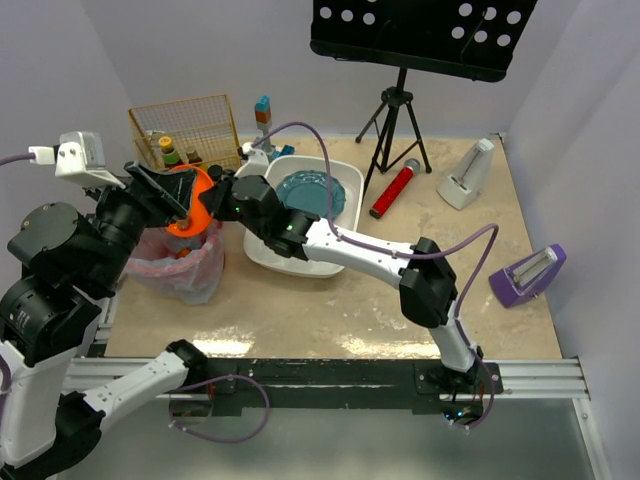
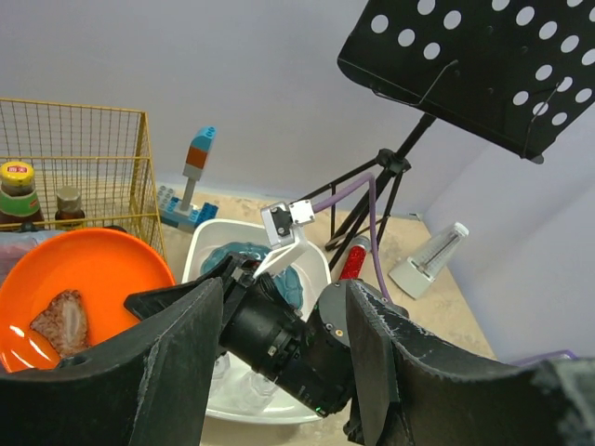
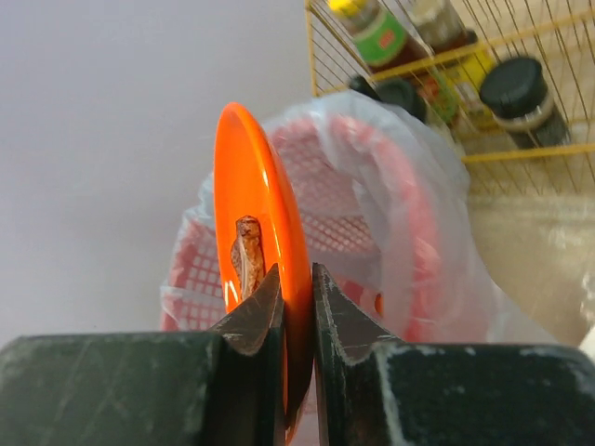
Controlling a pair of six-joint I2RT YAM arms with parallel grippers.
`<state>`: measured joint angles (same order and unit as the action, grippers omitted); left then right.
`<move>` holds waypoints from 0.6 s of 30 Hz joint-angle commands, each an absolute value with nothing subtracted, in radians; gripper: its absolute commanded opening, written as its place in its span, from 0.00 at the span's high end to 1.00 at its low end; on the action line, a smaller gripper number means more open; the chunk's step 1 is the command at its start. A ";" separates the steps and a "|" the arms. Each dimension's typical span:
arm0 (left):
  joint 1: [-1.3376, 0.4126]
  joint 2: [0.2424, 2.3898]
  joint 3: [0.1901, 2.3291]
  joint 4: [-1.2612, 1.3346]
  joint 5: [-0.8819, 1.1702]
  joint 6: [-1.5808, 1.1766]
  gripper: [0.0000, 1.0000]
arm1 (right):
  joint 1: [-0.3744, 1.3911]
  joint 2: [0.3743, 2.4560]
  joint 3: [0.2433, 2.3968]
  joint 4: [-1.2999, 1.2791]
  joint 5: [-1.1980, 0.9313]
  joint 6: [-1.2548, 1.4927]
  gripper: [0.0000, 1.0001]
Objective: Clear the kitchen counter
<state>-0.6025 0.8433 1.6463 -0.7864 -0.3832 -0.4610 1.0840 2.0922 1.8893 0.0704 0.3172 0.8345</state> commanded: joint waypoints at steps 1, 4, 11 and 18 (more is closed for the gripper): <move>-0.601 0.853 1.664 -0.781 -0.397 -0.466 0.41 | 1.120 2.066 1.971 0.190 0.411 0.631 1.00; -0.601 0.854 1.664 -0.782 -0.397 -0.465 0.40 | 1.137 2.077 1.982 0.218 0.433 0.525 1.00; -0.601 0.848 1.660 -0.781 -0.408 -0.462 0.40 | 1.170 2.068 1.931 0.337 0.485 0.279 1.00; -0.600 0.850 1.654 -0.779 -0.408 -0.460 0.39 | 1.178 2.028 1.842 0.445 0.483 0.183 1.00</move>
<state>-0.6025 0.8494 1.6474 -0.7937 -0.3981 -0.4610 1.1732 2.0892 1.8519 0.3153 0.4488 0.2996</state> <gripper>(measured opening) 0.604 0.134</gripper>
